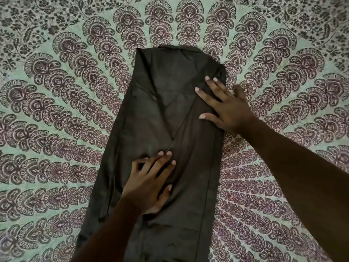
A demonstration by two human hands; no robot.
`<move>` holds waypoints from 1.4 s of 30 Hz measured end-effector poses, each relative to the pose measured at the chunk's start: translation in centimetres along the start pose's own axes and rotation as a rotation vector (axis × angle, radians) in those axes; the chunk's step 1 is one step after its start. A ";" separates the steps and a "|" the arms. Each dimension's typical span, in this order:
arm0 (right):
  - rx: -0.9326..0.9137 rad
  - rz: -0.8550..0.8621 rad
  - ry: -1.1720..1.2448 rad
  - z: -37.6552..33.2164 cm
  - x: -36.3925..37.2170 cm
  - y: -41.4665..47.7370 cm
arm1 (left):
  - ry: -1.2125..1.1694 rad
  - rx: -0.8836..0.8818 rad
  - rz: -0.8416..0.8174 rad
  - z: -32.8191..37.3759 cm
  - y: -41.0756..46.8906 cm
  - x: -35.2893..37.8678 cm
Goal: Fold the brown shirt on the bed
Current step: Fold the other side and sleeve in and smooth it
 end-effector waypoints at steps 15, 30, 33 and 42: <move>0.172 -0.058 0.074 3.2 0.4 0.0 | -0.035 0.001 0.018 -0.2 0.2 -0.1; 0.173 -0.002 0.097 -9.1 2.7 -10.9 | -0.057 -0.027 0.008 -0.6 0.3 0.1; 0.118 0.024 0.060 -12.5 2.1 -12.6 | -0.063 -0.034 0.028 -0.3 -0.1 -0.2; 0.076 0.042 0.052 -19.7 1.6 -20.5 | 0.078 -0.036 0.097 1.5 -2.5 -2.3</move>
Point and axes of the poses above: each hand's wrist, its own y-axis towards the middle knuckle, its own x-axis out of the palm, z = x × y, the point moved 10 cm from there along y, towards the middle knuckle, and after that the axes turned 2 degrees about -y, right-handed, at the moved point
